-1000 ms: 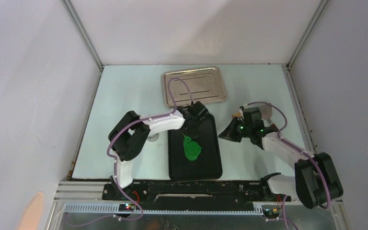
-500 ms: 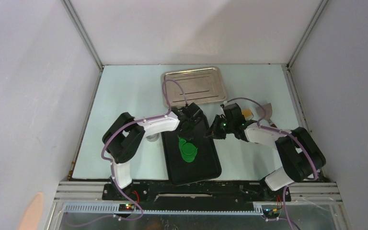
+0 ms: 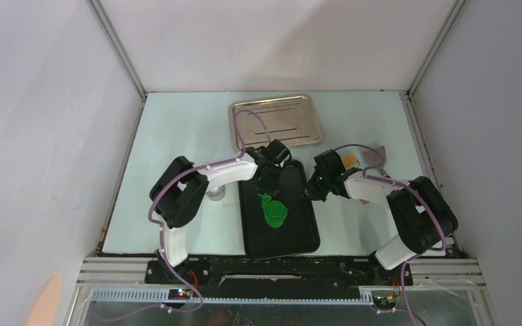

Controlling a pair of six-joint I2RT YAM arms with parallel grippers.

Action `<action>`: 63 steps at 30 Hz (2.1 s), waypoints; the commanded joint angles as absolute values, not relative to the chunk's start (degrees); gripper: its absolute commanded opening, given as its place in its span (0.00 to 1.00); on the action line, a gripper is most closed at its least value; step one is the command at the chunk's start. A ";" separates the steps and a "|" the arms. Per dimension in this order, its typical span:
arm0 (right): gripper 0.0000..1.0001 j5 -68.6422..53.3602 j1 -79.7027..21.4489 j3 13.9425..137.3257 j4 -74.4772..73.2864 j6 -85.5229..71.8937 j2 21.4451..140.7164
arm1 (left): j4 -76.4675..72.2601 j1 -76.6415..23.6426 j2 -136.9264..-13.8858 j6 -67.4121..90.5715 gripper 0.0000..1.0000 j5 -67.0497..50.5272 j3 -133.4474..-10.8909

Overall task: Roll out the dumpling wrappers from the dough
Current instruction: Remove the dumpling wrapper from the work surface.

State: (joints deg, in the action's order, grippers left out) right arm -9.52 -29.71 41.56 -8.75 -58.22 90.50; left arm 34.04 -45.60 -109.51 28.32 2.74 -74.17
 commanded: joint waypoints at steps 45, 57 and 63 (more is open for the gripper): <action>0.00 -3.19 -29.58 42.10 -13.03 -61.62 88.37 | 40.91 -45.17 -115.60 31.70 0.21 -4.46 -85.29; 0.00 -3.61 -29.47 42.10 -12.35 -62.99 89.76 | 44.55 -44.99 -111.35 29.80 0.19 -2.20 -77.96; 0.00 -3.32 -29.37 42.10 -12.27 -63.28 89.94 | 44.86 -44.93 -106.39 29.54 0.19 -2.86 -73.72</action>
State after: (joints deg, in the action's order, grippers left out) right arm -4.67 -29.52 41.58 -13.02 -62.63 89.45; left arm 40.62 -45.41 -111.20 30.83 -3.18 -76.31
